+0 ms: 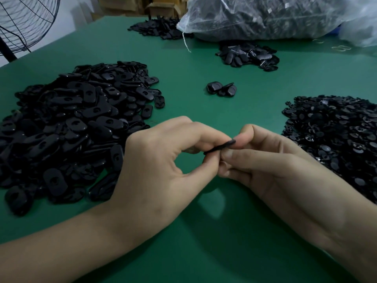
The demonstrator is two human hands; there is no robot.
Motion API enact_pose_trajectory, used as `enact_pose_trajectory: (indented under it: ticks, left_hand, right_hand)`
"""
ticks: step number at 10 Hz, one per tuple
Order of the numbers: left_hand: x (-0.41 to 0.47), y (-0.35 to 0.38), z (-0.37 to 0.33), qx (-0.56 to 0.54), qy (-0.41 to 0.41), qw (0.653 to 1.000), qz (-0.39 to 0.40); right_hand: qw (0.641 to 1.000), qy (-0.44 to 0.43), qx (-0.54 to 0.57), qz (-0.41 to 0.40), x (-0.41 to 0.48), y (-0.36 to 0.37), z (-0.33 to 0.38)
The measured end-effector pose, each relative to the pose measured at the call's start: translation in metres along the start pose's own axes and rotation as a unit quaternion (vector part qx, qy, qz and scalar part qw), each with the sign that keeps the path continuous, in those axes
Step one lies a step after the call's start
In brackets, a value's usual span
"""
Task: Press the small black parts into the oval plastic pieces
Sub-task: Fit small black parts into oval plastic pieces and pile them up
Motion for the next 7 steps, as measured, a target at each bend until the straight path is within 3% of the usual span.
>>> enact_pose_trajectory:
  ticks: [1,3,5,7]
  left_hand:
    - [0.003,0.002,0.005,-0.007,-0.039,0.999,-0.007]
    - [0.003,0.009,0.024,-0.206,-0.219,0.953,0.037]
    - [0.002,0.012,0.026,-0.257,-0.215,0.936,0.109]
    - [0.000,0.013,0.029,-0.228,-0.186,0.946,0.133]
  right_hand:
    - [1.000,0.002,-0.007,-0.018,-0.001,0.000,0.001]
    - [0.990,-0.035,-0.111,-0.078,0.002,-0.005,0.008]
    - [0.991,-0.004,-0.099,-0.086,0.005,-0.014,0.008]
    - [0.991,0.000,-0.109,-0.072,0.006,-0.018,0.007]
Point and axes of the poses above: each hand's wrist, its own x-axis towards the middle knuckle, its own y-axis out of the palm, z = x × y, the point moved 3 cm from there along x, towards the middle knuckle, and after that the axes turned 3 degrees about -z, right-handed, at the moved point
